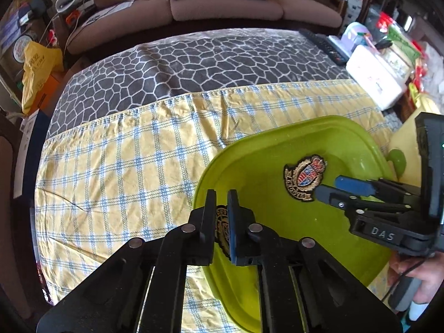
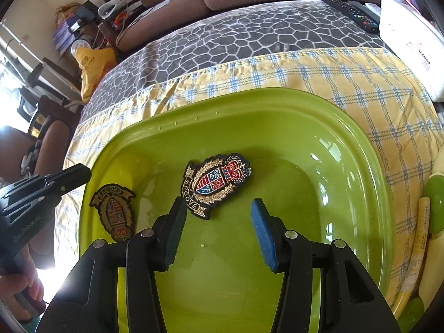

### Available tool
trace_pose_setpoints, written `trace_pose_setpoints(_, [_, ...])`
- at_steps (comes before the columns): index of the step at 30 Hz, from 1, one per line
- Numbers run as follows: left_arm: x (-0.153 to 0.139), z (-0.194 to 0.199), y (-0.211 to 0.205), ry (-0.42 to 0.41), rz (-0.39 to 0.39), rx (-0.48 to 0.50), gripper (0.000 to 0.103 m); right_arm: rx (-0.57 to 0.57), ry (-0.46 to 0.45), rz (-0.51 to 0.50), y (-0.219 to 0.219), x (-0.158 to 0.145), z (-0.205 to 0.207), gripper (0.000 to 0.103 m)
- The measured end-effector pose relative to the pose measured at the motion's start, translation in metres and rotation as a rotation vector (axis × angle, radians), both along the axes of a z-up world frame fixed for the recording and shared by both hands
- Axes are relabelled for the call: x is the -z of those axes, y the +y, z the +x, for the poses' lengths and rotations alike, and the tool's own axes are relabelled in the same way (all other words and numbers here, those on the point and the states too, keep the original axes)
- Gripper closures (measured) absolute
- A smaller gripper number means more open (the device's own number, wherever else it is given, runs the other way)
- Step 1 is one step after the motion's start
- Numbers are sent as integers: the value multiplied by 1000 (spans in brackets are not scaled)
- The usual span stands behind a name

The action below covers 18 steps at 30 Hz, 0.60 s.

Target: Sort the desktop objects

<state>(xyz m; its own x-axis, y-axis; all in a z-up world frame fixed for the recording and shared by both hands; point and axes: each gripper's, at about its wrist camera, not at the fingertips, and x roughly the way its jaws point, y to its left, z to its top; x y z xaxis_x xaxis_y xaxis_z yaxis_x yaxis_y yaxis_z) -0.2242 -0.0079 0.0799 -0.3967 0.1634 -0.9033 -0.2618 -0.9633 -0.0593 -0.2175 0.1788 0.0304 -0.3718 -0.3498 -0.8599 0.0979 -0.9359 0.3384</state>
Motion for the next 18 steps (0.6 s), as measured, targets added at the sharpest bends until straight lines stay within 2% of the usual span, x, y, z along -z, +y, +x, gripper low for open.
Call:
trace_pose_setpoints(3, [-6, 5, -10, 3, 44, -47, 86, -48, 28, -43, -8, -7, 3, 53])
trace_pose_setpoints(5, [-9, 8, -23, -15, 117, -94, 85, -120, 24, -132, -20, -10, 5, 53])
trace_pose_setpoints(7, [-11, 15, -33, -12, 152, -123, 80, -183, 15, -205, -35, -10, 8, 52])
trace_pose_setpoints(9, [-11, 20, -42, -29, 192, -146, 63, -229, -7, -275, -49, -6, 9, 53])
trace_pose_setpoints(10, [-10, 22, -47, -36, 222, -159, 60, -242, -25, -314, -55, -3, 9, 52])
trace_pose_setpoints(12, [-9, 27, -59, -48, 277, -191, 53, -244, -57, -378, -62, 4, 6, 48])
trace_pose_setpoints(14, [-7, 29, -72, -53, 325, -226, 49, -233, -75, -419, -67, 9, 4, 39])
trace_pose_setpoints(15, [-4, 30, -77, -63, 351, -241, 48, -225, -80, -431, -68, 11, 3, 37])
trace_pose_setpoints(17, [6, 29, -89, -104, 425, -262, 48, -203, -82, -425, -69, 16, 0, 26])
trace_pose_setpoints(18, [12, 27, -95, -129, 473, -272, 48, -197, -92, -428, -71, 19, -1, 25])
